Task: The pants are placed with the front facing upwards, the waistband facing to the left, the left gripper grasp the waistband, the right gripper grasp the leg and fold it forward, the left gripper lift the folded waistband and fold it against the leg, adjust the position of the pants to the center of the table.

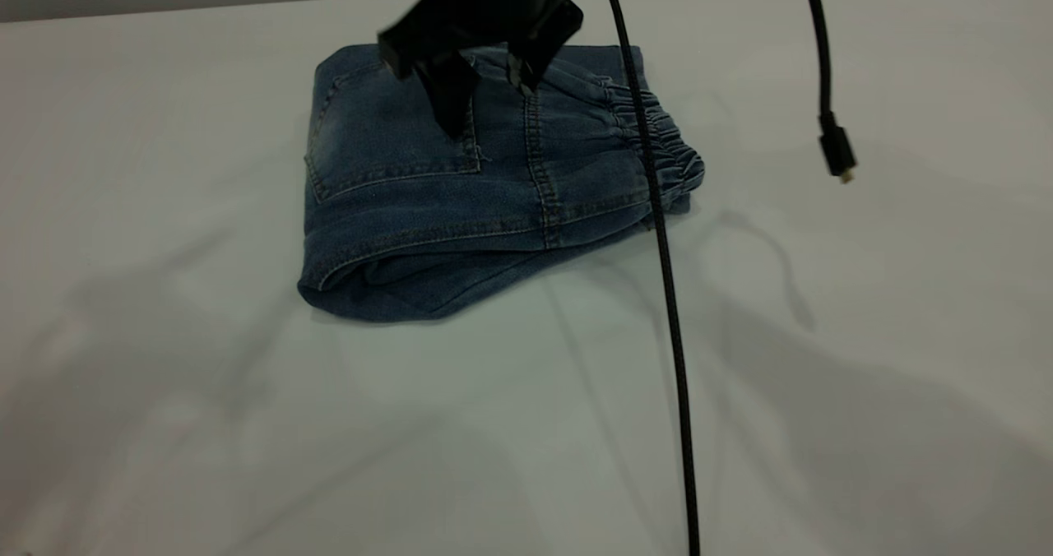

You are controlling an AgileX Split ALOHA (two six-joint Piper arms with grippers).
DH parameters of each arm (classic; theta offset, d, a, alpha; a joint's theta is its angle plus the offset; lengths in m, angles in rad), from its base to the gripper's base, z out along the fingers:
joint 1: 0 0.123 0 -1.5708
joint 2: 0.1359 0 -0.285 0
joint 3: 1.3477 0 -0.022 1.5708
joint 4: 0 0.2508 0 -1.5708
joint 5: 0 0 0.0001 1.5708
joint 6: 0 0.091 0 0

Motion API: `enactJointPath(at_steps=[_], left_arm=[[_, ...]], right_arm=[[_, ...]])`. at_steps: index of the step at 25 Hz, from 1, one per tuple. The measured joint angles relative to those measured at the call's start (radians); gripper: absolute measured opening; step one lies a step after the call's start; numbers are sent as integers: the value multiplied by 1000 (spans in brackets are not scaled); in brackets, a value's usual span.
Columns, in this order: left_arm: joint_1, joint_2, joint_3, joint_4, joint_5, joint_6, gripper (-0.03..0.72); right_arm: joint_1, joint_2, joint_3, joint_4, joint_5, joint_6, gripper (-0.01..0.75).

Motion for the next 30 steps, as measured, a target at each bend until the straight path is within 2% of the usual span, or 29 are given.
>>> enactJointPath(at_steps=[7,18,26,30], left_arm=[[0,0,1,-12,20,-20,563],[0,0,1,-33,46,-20,550],[0,0,1,-32,60,-19,549],[0,-1,1,-33,60,-19,549]], right_arm=[[-1,83,-1,0,27,66,479],[-1,100,-2,0,253,271,479],[-1,88,0,73,276,333,479],[0,13,1,27,284,319,477]])
